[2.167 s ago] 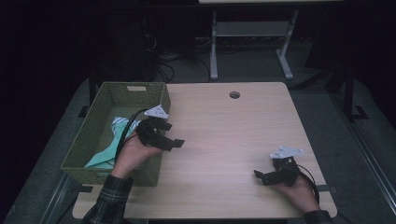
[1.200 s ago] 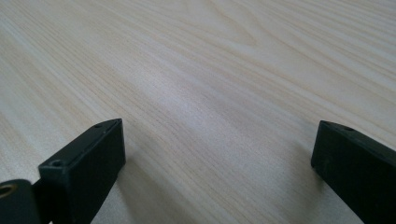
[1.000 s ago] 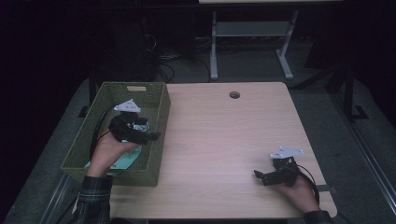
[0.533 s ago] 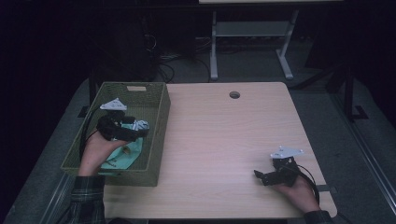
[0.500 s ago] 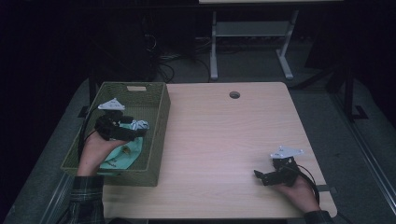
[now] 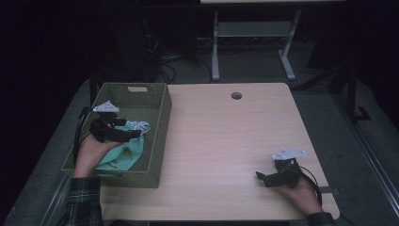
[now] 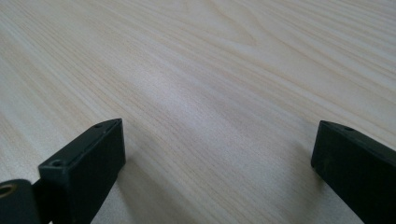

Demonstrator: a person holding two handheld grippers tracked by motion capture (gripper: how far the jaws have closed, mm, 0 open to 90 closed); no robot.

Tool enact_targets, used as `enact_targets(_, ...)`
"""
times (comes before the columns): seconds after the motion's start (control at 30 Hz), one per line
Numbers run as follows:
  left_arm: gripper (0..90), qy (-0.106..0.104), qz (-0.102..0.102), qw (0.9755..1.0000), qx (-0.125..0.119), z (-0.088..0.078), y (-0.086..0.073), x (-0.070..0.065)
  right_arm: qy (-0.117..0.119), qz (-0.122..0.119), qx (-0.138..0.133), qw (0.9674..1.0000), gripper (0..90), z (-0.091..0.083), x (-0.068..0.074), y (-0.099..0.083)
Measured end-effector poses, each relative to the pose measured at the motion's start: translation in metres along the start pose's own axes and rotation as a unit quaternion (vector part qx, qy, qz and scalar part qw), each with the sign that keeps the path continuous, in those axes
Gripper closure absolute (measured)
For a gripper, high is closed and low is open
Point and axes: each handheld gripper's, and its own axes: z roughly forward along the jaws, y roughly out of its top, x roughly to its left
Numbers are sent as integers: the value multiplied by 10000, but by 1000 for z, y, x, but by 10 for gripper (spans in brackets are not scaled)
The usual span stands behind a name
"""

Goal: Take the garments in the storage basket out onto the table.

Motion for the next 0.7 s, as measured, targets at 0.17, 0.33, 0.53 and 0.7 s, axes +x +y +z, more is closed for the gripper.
enact_targets(0.17, 164, 150, -74, 9998, 125, 4, -7, 7, -1, 2, 3, 10000, 25, 0, 0, 0)
enact_targets(0.33, 164, 144, -194, 9996, 164, 8, -13, 12, -2, 3, 2, 10000, 25, 0, 0, 0)
enact_targets(0.53, 167, 138, -250, 9992, 294, 14, -20, 17, -4, -9, 7, 10000, 25, 0, 0, 0)
enact_targets(0.7, 183, 169, -306, 9986, 397, 19, -27, 21, -2, 0, 1, 10000, 25, 0, 0, 0)
